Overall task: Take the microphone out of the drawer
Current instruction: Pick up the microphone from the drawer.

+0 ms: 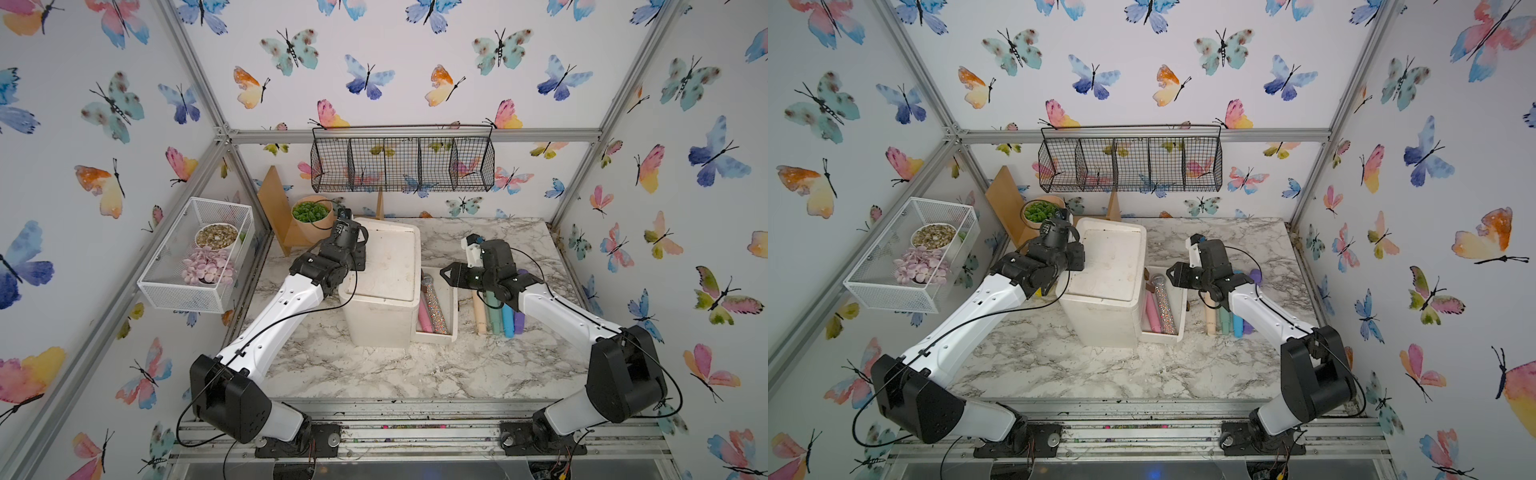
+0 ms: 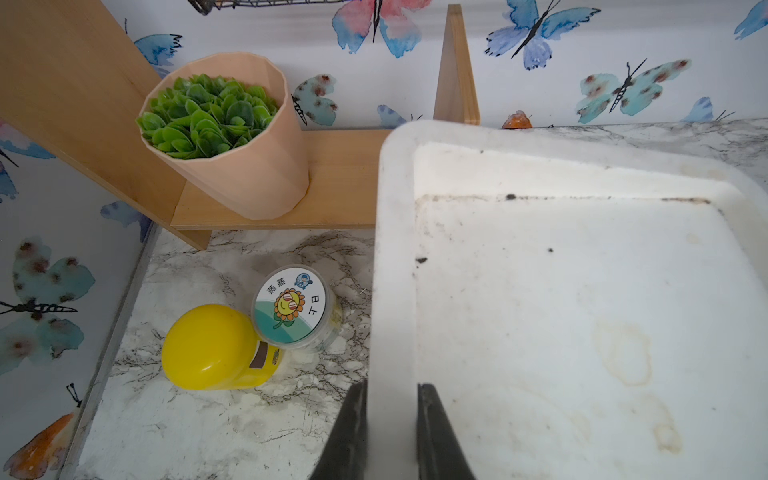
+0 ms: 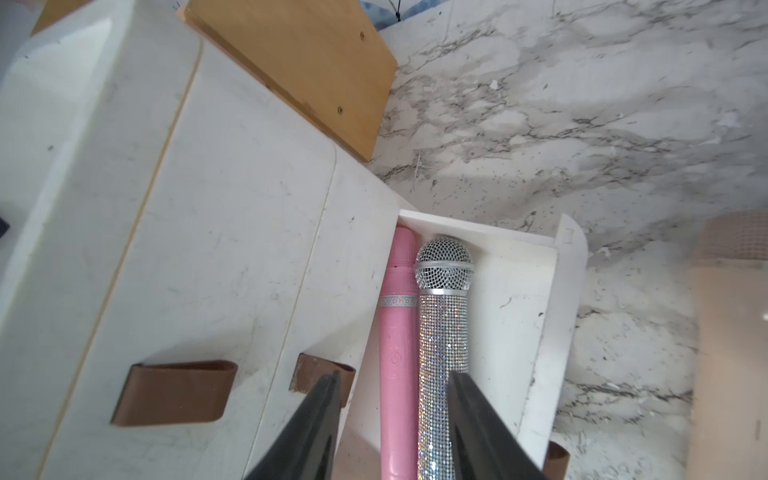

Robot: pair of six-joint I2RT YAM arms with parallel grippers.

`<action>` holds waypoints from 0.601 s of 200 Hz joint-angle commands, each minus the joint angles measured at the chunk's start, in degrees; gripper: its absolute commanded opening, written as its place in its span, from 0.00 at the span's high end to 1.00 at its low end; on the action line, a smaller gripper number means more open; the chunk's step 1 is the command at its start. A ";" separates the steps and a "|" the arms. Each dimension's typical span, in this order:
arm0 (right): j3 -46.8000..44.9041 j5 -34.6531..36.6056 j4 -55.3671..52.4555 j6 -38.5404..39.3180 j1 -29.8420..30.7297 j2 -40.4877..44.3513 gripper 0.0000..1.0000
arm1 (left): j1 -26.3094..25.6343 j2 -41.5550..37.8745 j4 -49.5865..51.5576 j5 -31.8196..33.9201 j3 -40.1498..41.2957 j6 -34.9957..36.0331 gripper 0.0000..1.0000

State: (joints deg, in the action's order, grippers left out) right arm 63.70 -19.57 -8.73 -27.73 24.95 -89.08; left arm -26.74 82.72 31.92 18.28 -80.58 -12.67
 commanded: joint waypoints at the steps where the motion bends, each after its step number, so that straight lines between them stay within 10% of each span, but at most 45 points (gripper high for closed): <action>1: 3.74 -3.80 -9.29 5.30 0.39 -2.52 0.51 | -0.59 1.68 1.48 2.20 2.09 0.26 1.00; 120: 18.65 10.74 -25.80 10.50 7.95 -15.82 0.50 | -0.53 1.62 1.43 2.02 2.35 0.63 1.00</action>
State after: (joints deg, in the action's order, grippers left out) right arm 80.12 -15.29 -29.65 -18.35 31.68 -102.80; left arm -26.74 82.72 31.88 18.28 -80.53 -12.64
